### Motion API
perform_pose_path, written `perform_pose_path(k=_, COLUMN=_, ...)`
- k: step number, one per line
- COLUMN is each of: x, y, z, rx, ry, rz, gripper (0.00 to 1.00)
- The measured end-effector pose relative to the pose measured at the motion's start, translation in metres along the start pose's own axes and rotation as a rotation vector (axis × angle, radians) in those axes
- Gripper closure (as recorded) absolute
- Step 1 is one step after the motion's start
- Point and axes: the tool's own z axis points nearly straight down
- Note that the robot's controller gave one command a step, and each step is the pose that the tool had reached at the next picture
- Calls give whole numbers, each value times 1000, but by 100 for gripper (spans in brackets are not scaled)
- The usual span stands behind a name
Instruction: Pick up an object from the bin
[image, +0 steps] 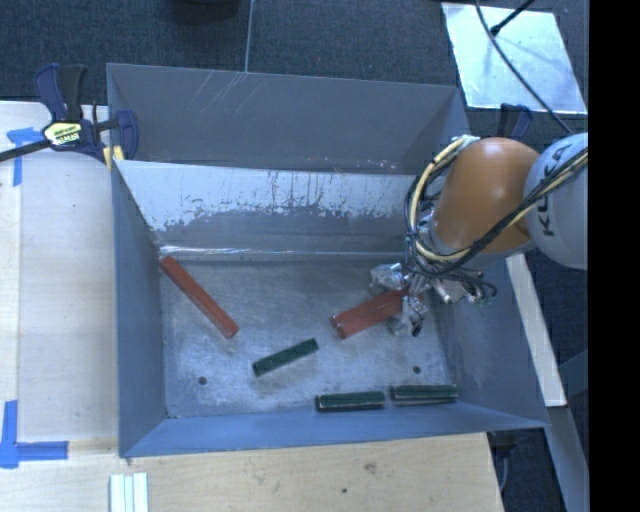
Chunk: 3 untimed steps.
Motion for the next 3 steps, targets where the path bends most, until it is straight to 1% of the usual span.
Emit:
perform_pose_path(k=1, x=39, y=17, z=-149, rx=5, ry=-5, rz=-45, gripper=100)
perform_pose_path(k=2, x=40, y=18, z=-145, rx=-1, ry=1, rz=-43, gripper=0)
perform_pose_path(k=3, x=-10, y=30, z=-39, rx=-6, ry=6, rz=-221, gripper=0)
